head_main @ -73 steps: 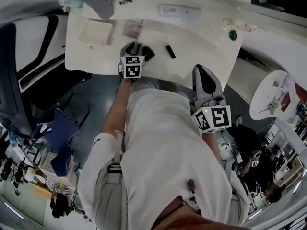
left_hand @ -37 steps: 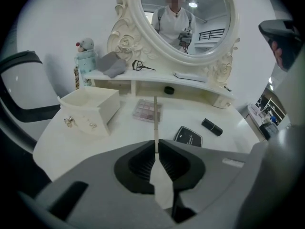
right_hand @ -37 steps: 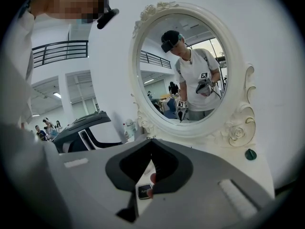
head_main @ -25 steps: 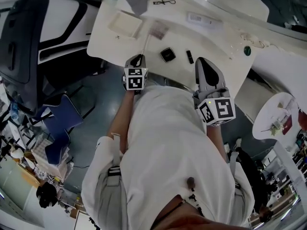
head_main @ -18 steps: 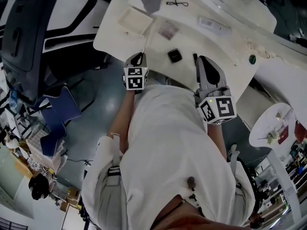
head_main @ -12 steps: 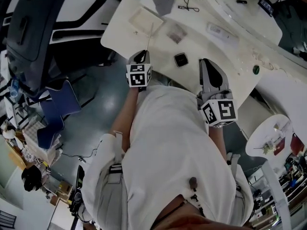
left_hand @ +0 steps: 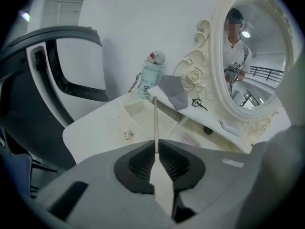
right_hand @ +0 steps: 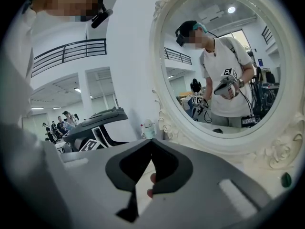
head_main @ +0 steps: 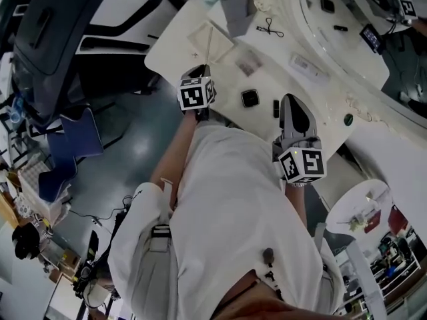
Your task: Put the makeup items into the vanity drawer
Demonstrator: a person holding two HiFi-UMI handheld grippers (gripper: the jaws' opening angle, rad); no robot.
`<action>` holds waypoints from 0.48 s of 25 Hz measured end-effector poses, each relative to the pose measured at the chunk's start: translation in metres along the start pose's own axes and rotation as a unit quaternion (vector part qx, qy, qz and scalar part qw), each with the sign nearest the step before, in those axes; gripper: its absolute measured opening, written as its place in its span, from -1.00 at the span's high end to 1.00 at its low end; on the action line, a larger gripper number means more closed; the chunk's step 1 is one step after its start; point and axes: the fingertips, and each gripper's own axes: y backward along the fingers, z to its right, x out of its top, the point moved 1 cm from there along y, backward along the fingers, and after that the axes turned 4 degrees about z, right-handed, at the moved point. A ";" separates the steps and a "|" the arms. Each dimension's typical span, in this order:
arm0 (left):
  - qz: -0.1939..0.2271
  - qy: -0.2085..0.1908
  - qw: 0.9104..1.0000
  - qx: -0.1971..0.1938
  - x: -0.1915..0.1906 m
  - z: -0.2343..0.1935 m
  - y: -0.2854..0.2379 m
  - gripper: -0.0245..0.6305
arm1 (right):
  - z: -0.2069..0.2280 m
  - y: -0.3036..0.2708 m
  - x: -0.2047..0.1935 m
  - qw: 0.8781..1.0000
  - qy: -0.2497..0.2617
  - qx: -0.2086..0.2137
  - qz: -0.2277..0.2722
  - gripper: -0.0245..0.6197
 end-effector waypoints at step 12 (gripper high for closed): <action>-0.034 0.132 0.991 -0.003 0.015 0.005 -0.027 0.82 | 0.024 0.010 0.003 0.999 -0.015 -0.052 0.002 0.90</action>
